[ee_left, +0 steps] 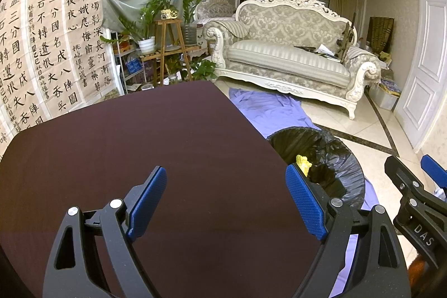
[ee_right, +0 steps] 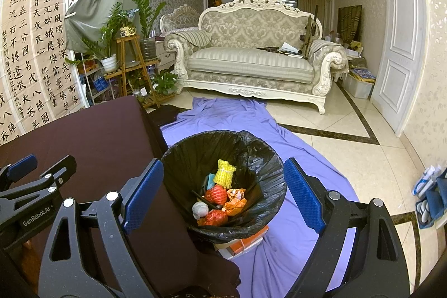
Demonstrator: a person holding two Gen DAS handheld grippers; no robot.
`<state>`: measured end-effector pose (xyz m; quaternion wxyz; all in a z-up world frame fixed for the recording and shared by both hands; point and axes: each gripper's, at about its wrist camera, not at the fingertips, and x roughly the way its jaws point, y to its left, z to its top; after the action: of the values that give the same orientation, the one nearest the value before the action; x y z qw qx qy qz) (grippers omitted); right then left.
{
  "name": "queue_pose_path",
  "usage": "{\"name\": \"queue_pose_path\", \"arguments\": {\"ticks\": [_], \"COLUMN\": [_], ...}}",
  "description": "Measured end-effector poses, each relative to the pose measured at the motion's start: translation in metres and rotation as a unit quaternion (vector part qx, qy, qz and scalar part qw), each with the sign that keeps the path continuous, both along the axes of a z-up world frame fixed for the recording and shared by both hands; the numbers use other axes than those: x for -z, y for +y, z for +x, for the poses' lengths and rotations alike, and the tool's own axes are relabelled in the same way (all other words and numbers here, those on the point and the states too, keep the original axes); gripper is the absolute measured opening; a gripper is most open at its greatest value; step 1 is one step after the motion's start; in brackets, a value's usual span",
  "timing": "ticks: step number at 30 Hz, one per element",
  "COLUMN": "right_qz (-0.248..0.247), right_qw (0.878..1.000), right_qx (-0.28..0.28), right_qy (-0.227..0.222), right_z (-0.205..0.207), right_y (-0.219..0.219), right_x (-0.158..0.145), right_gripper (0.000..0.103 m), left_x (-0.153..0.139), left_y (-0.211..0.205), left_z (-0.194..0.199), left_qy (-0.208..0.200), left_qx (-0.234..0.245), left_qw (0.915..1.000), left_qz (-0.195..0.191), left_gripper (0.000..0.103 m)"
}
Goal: Collect trash
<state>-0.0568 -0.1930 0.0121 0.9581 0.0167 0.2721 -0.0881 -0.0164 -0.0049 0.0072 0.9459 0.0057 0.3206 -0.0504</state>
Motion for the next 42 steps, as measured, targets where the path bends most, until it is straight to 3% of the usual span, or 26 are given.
{"name": "queue_pose_path", "arguments": {"ticks": [32, 42], "right_qz": [-0.001, -0.001], "right_qw": [1.000, 1.000], "right_qx": [0.002, 0.000], "right_qy": [0.001, 0.002], "right_z": [0.002, 0.002], "right_y": [-0.003, -0.005], "right_x": [-0.003, -0.003], "right_gripper": [0.085, 0.085], "left_x": [0.000, -0.006], "left_y": [-0.015, -0.009], "left_z": [-0.004, -0.001], "left_qy": [-0.005, -0.023], "left_qx": [0.007, 0.002], "left_qw": [0.9999, 0.9997], "left_qz": [-0.008, -0.002], "left_gripper": [0.084, 0.084]}}
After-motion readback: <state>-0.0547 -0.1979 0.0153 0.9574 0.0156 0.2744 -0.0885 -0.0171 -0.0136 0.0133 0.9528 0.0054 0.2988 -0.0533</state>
